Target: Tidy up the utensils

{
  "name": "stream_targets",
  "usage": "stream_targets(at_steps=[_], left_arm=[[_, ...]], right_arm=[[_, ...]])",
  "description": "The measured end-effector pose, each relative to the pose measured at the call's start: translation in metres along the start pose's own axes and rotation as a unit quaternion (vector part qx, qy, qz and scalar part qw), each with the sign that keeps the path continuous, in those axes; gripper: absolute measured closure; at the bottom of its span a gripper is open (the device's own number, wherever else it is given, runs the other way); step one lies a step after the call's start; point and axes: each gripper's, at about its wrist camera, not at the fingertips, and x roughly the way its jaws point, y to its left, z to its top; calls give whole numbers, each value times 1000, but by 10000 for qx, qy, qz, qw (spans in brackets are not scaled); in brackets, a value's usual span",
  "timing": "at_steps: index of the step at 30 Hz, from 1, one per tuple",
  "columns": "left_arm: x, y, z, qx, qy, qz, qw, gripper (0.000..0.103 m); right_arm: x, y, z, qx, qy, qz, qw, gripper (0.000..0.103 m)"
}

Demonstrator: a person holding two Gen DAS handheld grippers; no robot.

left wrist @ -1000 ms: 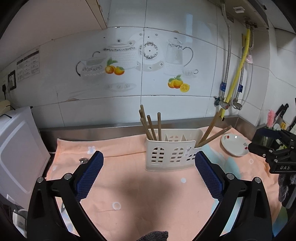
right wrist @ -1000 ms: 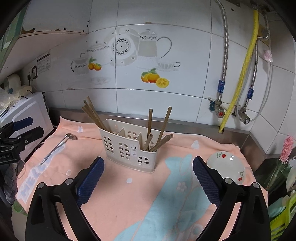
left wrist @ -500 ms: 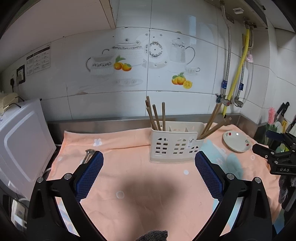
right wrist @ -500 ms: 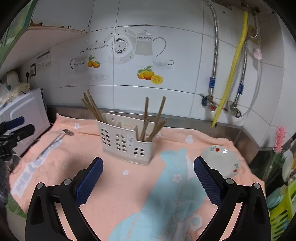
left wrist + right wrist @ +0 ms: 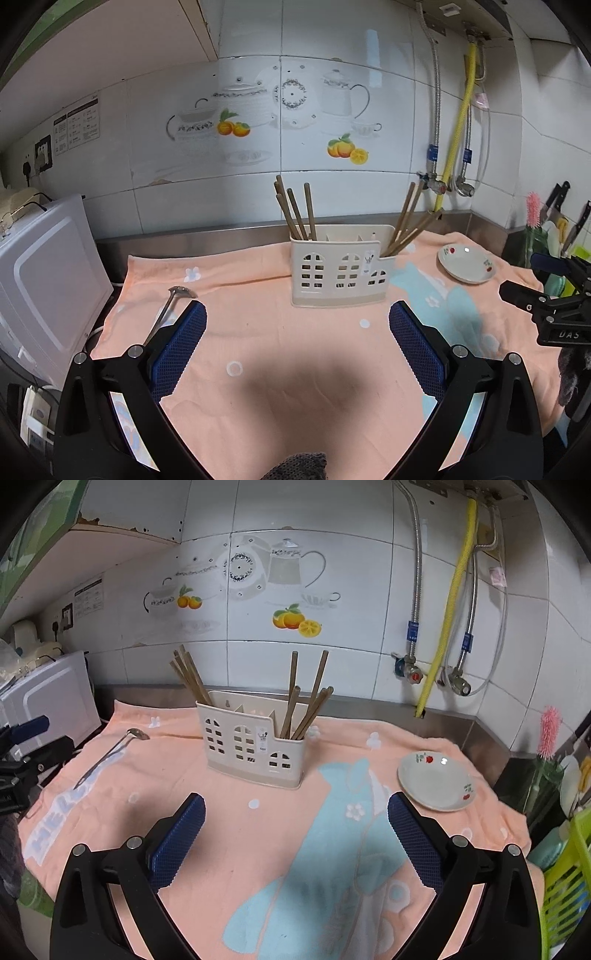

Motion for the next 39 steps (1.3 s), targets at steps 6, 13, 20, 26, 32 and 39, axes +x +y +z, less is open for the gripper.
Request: stream_targets(at_steps=[6, 13, 20, 26, 32, 39], left_arm=[[-4, -1, -8, -37, 7, -30, 10000, 5], [-9, 1, -18, -54, 54, -64, 10000, 5], [-16, 2, -28, -117, 54, -58, 9999, 5], [-20, 3, -33, -174, 49, 3, 9998, 5], [-22, 2, -37, -195, 71, -10, 9998, 5], [-24, -2, -39, -170, 73, -20, 9998, 5]], right_arm=[[-8, 4, -8, 39, -16, 20, 10000, 7], [-13, 0, -19, 279, -9, 119, 9995, 7], [-18, -4, -26, 417, -34, 101, 9991, 7], [-23, -7, -29, 503, -84, 115, 9986, 7], [-26, -8, -32, 520, -113, 168, 9984, 7], [-27, -6, -33, 506, -116, 199, 9985, 7]])
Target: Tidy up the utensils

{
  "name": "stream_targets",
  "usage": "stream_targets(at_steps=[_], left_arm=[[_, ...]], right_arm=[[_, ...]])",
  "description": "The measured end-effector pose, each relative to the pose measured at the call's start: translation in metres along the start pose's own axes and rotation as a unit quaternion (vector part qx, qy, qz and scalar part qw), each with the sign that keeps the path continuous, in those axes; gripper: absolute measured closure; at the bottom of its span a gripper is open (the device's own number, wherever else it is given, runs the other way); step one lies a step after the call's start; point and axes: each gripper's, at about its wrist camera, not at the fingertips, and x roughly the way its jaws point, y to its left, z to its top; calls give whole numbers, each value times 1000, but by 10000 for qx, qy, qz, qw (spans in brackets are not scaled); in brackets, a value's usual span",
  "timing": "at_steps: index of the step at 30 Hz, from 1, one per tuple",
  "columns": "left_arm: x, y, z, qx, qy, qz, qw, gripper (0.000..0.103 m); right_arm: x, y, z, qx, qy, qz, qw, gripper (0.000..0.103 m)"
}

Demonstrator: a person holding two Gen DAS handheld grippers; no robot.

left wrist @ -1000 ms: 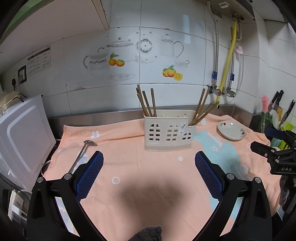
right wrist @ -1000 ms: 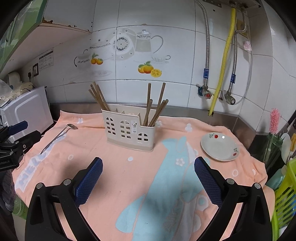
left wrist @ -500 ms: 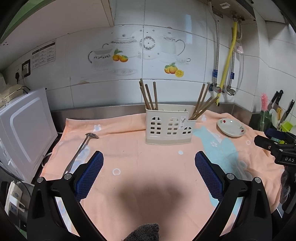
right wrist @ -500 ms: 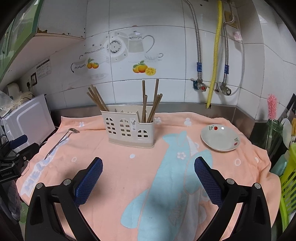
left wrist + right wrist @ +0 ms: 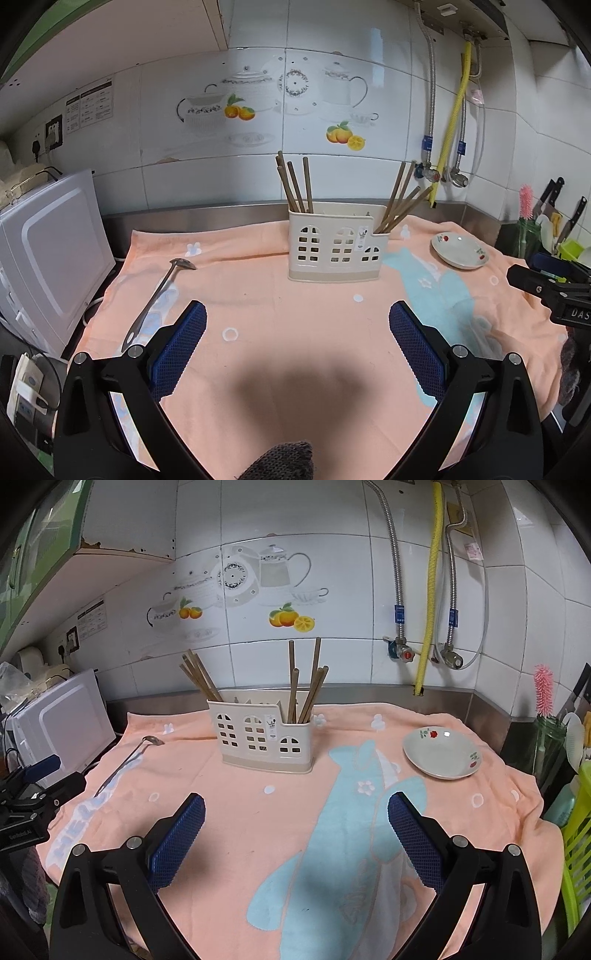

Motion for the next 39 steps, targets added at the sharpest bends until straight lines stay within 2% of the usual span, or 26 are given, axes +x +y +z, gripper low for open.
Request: stream_targets(at_steps=[39], left_arm=[[5, -4, -5, -33, 114, -63, 9999, 5]], right_arm=[[3, 3, -3, -6, 75, 63, 10000, 7]])
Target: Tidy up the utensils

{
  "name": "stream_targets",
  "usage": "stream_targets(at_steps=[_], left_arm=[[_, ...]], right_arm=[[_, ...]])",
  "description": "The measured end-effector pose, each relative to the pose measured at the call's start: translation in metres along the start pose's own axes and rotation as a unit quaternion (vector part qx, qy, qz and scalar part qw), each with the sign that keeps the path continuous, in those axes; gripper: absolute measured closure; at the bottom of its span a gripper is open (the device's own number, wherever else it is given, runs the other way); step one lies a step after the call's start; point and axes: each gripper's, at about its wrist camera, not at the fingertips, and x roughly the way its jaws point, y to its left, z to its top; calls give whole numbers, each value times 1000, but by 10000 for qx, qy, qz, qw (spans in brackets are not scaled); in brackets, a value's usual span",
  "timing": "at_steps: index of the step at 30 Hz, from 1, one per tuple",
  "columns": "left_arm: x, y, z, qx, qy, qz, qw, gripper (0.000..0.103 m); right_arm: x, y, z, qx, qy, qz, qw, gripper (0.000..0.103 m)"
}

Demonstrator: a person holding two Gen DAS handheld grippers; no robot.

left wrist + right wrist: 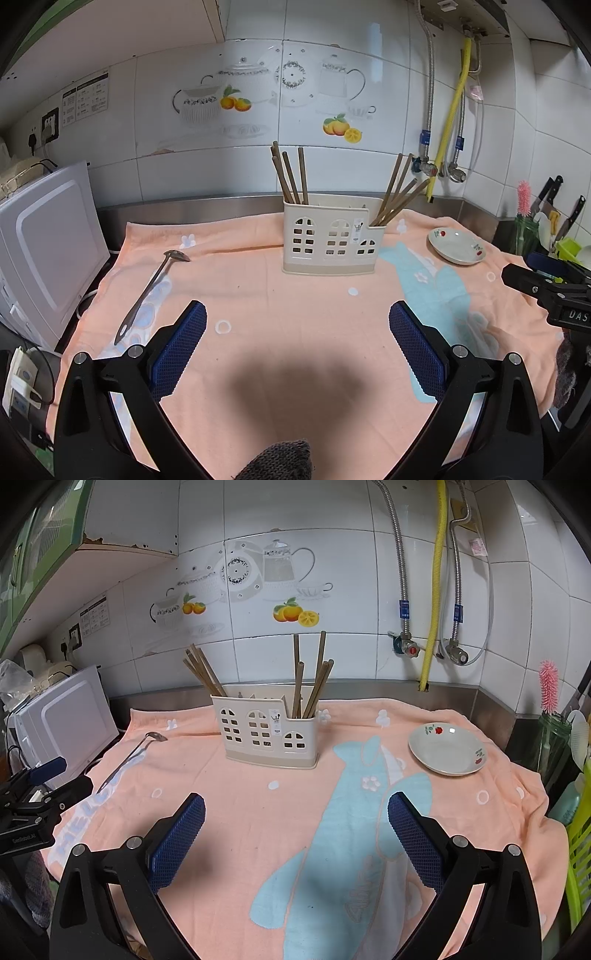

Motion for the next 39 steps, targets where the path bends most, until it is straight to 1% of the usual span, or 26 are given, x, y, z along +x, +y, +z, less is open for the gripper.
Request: stream_targets(at_steps=[39], left_arm=[[5, -2, -1, 14, 82, -57, 9999, 5]], right_arm=[[1, 5, 1, -43, -10, 45, 10000, 7]])
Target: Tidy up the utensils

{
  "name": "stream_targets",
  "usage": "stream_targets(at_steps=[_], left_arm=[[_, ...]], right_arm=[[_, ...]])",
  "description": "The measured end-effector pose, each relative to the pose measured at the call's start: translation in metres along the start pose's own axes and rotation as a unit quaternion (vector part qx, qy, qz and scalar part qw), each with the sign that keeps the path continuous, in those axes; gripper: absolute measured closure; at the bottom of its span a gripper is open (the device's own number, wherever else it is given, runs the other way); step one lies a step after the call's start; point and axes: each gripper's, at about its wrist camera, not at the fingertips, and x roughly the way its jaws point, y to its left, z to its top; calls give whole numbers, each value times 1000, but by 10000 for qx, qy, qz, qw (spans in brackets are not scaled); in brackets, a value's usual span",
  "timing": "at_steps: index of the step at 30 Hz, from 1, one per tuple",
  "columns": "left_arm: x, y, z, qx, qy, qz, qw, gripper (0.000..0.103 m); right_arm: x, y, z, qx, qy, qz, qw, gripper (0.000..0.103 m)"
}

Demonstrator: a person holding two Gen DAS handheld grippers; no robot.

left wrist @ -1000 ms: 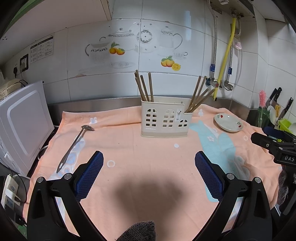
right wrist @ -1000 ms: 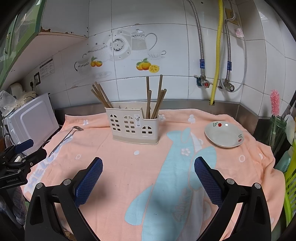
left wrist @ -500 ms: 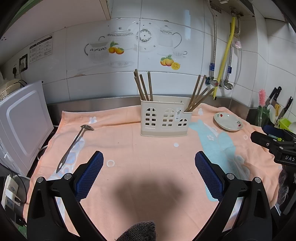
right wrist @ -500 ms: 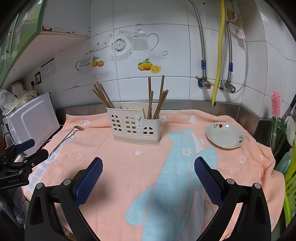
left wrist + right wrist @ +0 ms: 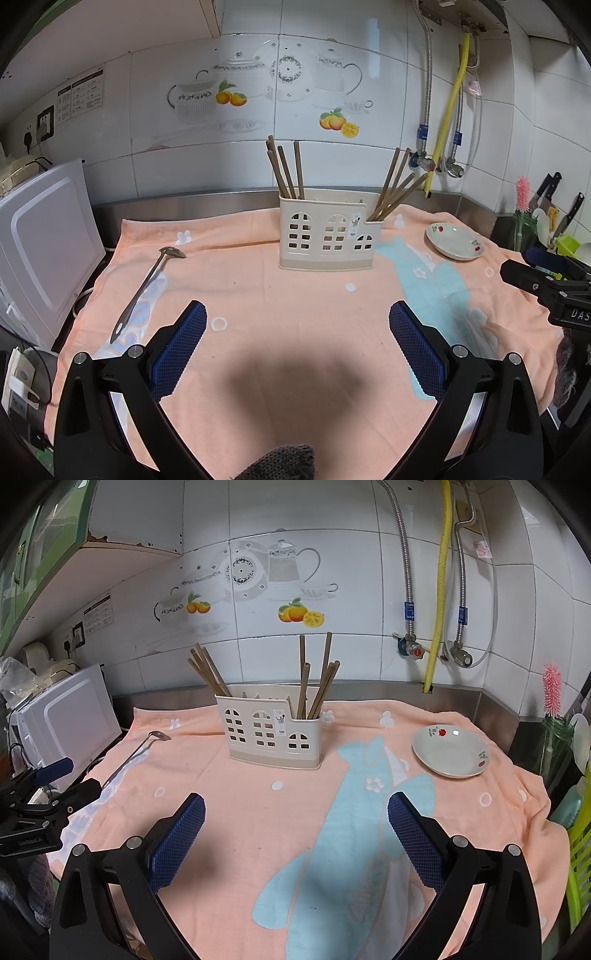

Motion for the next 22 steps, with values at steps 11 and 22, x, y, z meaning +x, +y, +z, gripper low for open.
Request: stream_targets(at_steps=[11, 22], left_arm=[[-1, -1, -1, 17, -20, -33, 10000, 5], [-1, 2, -2, 10, 32, 38, 10000, 5]], right_arm=[[0, 0, -1, 8, 5, 6, 10000, 7], [-1, 0, -3, 17, -5, 34, 10000, 7]])
